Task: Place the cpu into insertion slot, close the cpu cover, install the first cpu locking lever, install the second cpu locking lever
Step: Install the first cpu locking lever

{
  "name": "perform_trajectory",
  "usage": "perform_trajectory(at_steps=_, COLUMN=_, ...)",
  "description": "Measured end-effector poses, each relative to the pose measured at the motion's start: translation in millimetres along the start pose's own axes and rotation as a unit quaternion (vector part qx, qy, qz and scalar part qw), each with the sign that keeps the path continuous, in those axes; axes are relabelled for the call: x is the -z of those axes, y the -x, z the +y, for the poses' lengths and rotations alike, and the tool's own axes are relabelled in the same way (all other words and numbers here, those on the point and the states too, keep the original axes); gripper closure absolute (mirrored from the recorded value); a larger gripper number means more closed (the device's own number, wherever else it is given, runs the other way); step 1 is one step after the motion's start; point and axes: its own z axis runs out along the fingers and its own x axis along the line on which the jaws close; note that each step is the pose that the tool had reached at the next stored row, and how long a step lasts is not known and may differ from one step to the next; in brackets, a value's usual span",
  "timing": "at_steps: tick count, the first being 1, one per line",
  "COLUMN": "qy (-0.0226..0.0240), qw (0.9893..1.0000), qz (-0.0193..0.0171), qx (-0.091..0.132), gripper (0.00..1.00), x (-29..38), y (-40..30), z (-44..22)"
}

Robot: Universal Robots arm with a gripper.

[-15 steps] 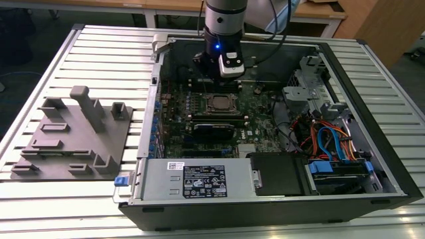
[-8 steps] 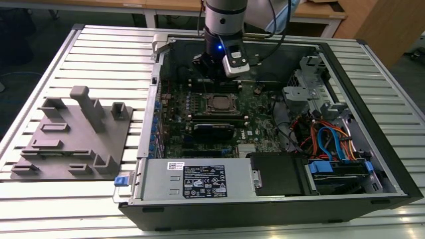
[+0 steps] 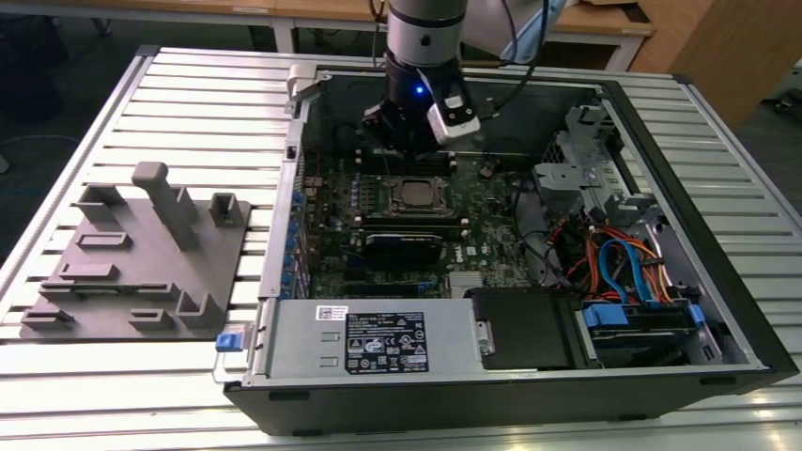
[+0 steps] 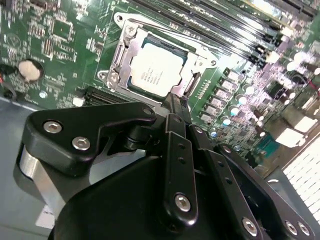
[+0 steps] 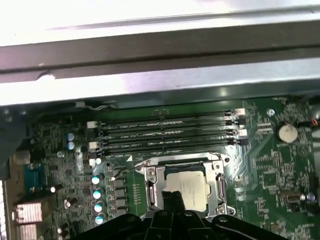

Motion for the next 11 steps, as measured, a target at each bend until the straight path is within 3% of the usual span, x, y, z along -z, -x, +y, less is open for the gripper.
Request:
perform_trajectory(at_steps=5, qy=0.0004, qw=0.9995, qz=0.0008, qx=0.031, gripper=0.9, x=-0.1, y=0.0, z=0.0)
perform_trajectory(at_steps=11, qy=0.0004, qw=0.9994, qz=0.0009, qx=0.035, gripper=0.9, x=-0.1, y=0.0, z=0.0)
